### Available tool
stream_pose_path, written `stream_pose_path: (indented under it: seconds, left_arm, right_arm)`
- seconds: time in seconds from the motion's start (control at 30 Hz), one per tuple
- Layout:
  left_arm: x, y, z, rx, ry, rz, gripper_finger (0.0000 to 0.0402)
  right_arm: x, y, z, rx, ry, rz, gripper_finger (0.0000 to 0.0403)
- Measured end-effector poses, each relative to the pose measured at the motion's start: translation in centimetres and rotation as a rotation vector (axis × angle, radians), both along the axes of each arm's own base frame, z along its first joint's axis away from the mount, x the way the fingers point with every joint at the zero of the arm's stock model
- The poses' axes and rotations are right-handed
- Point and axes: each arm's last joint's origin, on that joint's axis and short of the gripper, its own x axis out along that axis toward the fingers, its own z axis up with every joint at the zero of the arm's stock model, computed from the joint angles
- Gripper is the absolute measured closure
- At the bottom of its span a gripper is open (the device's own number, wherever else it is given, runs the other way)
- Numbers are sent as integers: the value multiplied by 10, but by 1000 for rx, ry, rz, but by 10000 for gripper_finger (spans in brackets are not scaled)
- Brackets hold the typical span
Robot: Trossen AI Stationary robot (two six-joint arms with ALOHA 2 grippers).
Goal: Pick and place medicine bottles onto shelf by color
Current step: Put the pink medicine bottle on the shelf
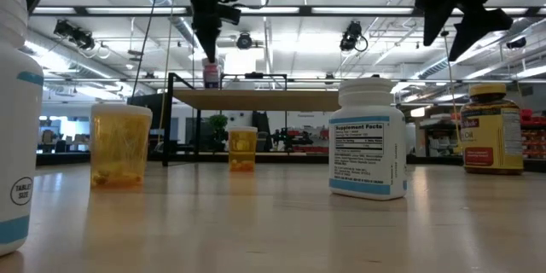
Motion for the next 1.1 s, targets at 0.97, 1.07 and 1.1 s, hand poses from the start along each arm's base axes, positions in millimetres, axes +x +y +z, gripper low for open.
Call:
stream_pose_path:
  seconds: [0.97,1.07,1.1]
  left_arm:
    - [6,22,-16,-42,25,1,215]
    - [6,23,-16,-42,27,1,216]
    - [6,22,-16,-43,28,2,217]
  right_arm:
    - [1,8,0,-40,4,48,107]
    - [1,8,0,-39,5,47,107]
    - [1,8,0,-39,4,47,107]
